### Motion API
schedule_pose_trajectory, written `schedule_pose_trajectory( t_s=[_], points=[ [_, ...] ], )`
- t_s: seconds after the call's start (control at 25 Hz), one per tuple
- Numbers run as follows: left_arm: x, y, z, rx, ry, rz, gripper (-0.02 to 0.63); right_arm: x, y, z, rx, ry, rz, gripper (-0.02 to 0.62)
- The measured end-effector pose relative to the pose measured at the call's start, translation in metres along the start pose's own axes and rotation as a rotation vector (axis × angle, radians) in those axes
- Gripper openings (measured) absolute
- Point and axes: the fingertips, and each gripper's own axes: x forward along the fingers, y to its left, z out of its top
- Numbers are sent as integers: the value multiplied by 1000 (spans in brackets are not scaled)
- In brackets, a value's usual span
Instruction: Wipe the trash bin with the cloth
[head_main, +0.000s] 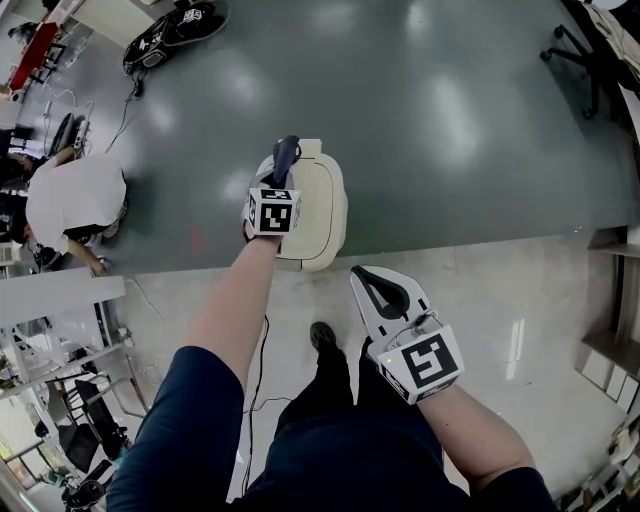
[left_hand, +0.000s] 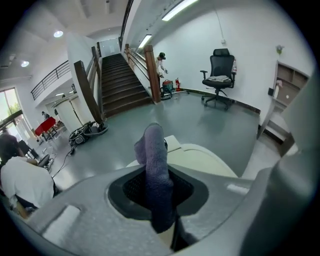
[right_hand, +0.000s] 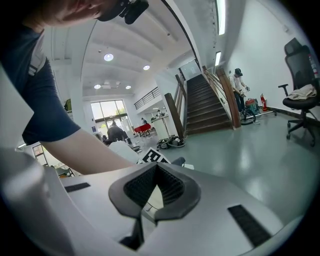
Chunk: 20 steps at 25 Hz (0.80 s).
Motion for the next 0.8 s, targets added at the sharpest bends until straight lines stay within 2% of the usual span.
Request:
schedule_pose_trajectory(
  t_s=[0.16,0.44,0.6,0.8],
  points=[
    [1,-42,12,75,-16,-54,52,-9,-2,-1,-3,0,4,5],
    [-9,-110,19,145,-33,-153,52,-31,-9,1,-8,2,-23,5],
    [-16,-113,12,184,-30,-158,52,-35,-7,2,-5,6,-29,5],
    [-27,-75,-3,175,-29,-96,52,-36,5,-3,-5,12,-19,5]
  ],
)
